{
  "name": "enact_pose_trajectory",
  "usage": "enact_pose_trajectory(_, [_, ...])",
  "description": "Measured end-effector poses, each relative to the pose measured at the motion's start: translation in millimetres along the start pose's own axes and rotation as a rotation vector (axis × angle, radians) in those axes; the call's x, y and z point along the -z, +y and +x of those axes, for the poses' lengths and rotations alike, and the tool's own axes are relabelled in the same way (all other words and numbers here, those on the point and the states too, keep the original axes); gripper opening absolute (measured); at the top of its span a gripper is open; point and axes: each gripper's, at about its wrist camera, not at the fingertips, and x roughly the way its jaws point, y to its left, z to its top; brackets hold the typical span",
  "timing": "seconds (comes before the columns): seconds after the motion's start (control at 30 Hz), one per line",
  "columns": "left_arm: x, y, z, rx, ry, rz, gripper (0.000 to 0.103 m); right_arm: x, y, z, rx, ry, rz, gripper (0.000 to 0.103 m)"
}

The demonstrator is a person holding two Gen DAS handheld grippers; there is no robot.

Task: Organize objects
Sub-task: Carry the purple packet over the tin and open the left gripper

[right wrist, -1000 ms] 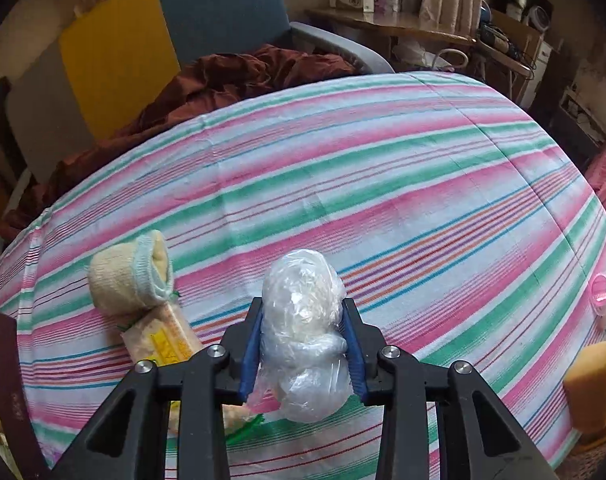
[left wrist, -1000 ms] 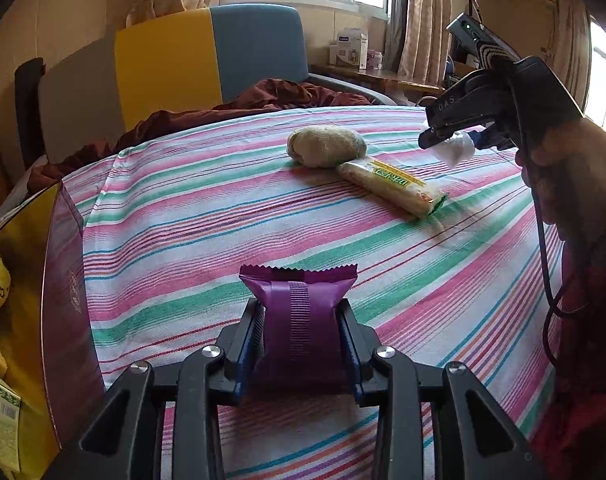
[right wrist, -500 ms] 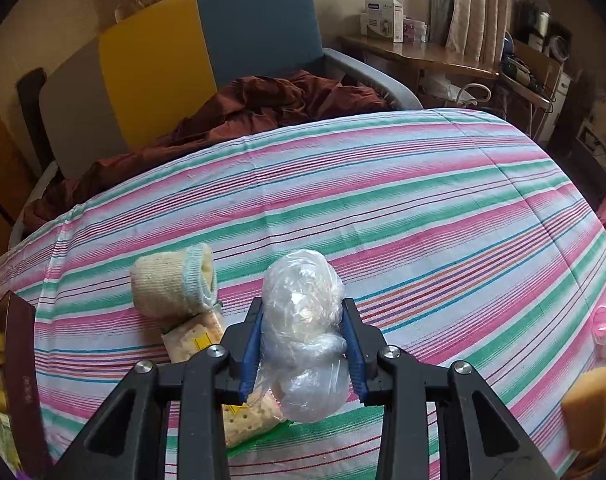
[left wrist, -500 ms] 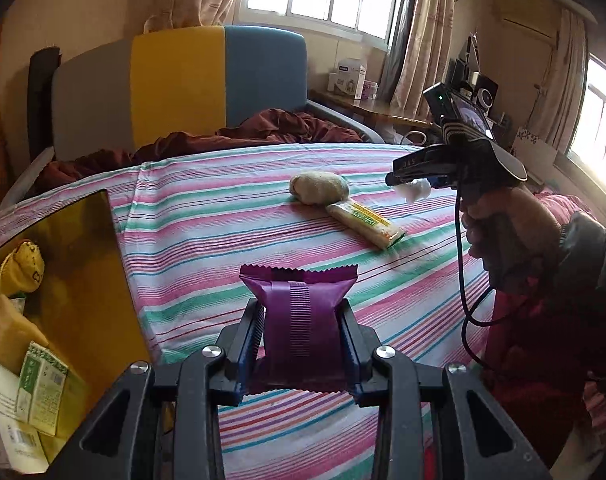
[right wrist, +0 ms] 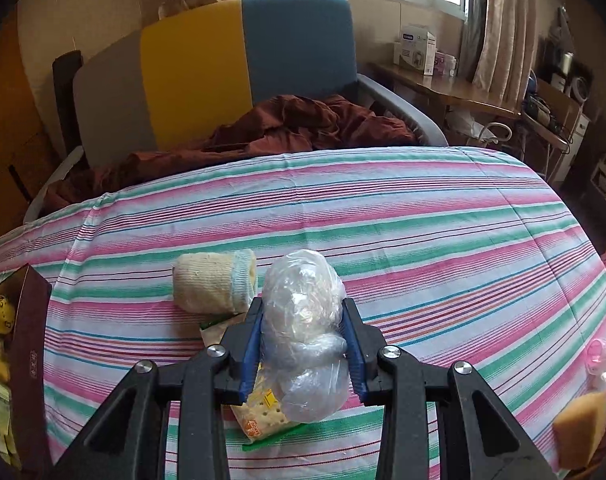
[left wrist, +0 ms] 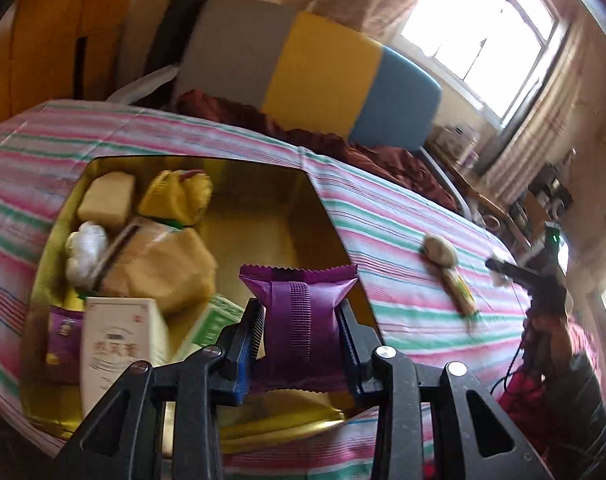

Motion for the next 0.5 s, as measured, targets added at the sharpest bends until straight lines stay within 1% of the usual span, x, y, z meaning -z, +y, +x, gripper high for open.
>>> enact_pose_trajectory(0.07, [-10.1, 8.6, -1.1, -0.003, -0.004, -0.018, 0.036, 0.2, 2.8, -1.6, -0.005, -0.006, -0.011, 0.037])
enact_pose_trajectory(0.17, [-30.5, 13.1, 3.1, -0.006, -0.013, -0.017, 0.036, 0.7, 6.5, -3.1, -0.004, -0.012, -0.031, 0.037])
enact_pose_trajectory(0.27, [-54.2, 10.6, 20.9, -0.016, 0.016, 0.012, 0.036, 0.8, 9.4, -4.4, -0.004, -0.019, -0.044, 0.037])
enact_pose_trajectory(0.3, [-60.9, 11.8, 26.8, -0.036, 0.017, 0.018, 0.036, 0.7, 9.8, -4.5, -0.005, -0.019, -0.046, 0.037])
enact_pose_trajectory(0.37, [-73.6, 16.7, 44.0, -0.056, 0.053, 0.031, 0.036, 0.5, 10.1, -4.2, -0.005, -0.020, -0.049, 0.037])
enact_pose_trajectory(0.43, [-82.2, 26.9, 61.2, -0.071, 0.089, -0.003, 0.036, 0.4, 9.9, -4.1, -0.006, -0.020, -0.049, 0.037])
enact_pose_trajectory(0.47, [-86.0, 32.8, 72.4, -0.067, 0.124, -0.020, 0.036, 0.1, 9.7, -3.8, -0.007, -0.020, -0.049, 0.037])
enact_pose_trajectory(0.5, [-88.6, 38.1, 80.2, -0.073, 0.141, -0.039, 0.036, -0.3, 9.8, -4.0, -0.008, -0.021, -0.049, 0.037])
